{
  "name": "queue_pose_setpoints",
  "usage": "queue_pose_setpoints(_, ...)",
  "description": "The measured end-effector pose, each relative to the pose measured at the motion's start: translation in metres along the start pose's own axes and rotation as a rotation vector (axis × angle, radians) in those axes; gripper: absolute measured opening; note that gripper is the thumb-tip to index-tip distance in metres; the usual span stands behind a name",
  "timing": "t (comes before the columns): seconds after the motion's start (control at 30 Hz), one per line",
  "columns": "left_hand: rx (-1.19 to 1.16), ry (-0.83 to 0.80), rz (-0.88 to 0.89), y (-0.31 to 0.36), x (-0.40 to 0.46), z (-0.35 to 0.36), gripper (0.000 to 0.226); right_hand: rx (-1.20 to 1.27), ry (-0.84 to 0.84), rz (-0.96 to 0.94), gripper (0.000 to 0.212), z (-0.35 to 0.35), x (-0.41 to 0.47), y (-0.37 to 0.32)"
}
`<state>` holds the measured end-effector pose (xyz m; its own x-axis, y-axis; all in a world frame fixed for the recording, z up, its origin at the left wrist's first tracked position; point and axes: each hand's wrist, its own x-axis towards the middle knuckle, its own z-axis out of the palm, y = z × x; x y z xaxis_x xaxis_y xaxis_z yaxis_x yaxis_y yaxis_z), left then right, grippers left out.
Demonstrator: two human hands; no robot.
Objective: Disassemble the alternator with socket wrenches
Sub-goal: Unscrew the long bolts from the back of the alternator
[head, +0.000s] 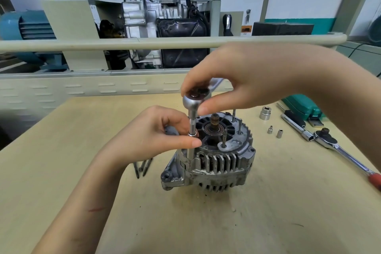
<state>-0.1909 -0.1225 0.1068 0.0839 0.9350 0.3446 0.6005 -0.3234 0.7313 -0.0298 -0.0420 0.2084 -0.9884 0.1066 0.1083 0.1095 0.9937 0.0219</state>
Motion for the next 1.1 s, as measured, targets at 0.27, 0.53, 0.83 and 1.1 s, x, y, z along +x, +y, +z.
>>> queue_pose_setpoints(0.27, 0.005, 0.022, -0.002, -0.0001, 0.0003, 0.0009, 0.027, -0.053, 0.033, 0.028, 0.048, 0.0029, -0.0017, -0.004)
queue_pose_setpoints(0.53, -0.018, -0.046, 0.019, 0.0013, -0.0005, -0.003, 0.005, 0.005, 0.014, -0.035, 0.029, 0.0021, 0.0003, -0.0009)
queue_pose_setpoints(0.83, 0.033, -0.017, 0.033, -0.0001, 0.0, -0.0021, 0.029, -0.108, 0.068, 0.015, 0.051, 0.006, 0.001, -0.0085)
queue_pose_setpoints(1.1, -0.037, -0.074, 0.028, 0.0018, -0.0011, -0.0029, 0.005, -0.038, 0.017, -0.021, 0.033, 0.0032, 0.0012, -0.0054)
